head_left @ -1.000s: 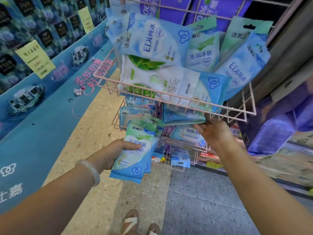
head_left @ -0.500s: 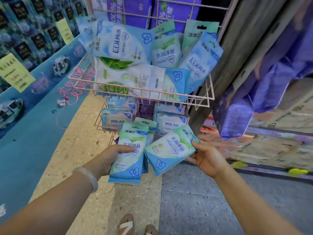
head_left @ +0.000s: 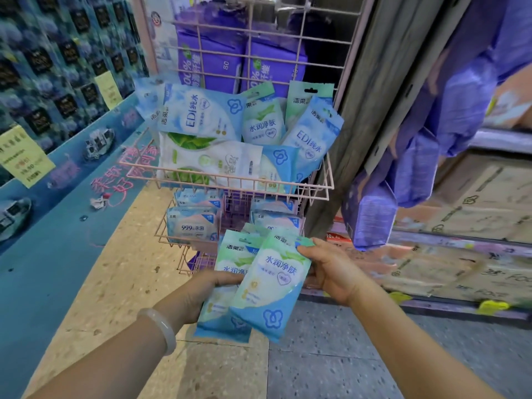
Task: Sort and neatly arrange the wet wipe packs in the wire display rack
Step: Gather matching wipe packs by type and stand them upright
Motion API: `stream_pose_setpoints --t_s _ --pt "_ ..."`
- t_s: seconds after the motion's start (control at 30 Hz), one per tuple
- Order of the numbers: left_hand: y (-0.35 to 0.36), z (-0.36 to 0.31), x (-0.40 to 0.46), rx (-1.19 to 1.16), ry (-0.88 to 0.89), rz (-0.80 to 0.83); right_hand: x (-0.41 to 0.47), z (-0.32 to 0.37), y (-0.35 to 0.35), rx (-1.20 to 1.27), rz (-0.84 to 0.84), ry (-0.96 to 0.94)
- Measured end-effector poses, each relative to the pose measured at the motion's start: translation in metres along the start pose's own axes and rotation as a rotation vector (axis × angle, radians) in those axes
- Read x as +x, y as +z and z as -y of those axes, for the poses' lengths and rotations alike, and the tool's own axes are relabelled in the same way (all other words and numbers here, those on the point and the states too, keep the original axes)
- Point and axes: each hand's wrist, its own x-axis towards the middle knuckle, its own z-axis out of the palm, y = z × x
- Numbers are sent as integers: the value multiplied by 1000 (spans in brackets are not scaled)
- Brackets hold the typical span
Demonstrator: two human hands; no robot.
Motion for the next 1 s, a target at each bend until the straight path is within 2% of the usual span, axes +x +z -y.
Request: stream_pose_setpoints --t_s 0.13,0.43,0.57,0.8,1.0 --pt "12 7 -10 -58 17 -6 6 6 18 -192 -117 -35" --pt "16 -1 -39 -75 72 84 -5 37 45 -310 -186 -154" --pt "25 -14 -65 -79 153 170 -23 52 56 -235 -132 -258" --pt "50 -36 -98 -132 367 201 -55 94 76 -97 -47 -406" --pt "54 -65 -97 -188 533 136 -71 99 83 -172 37 -399"
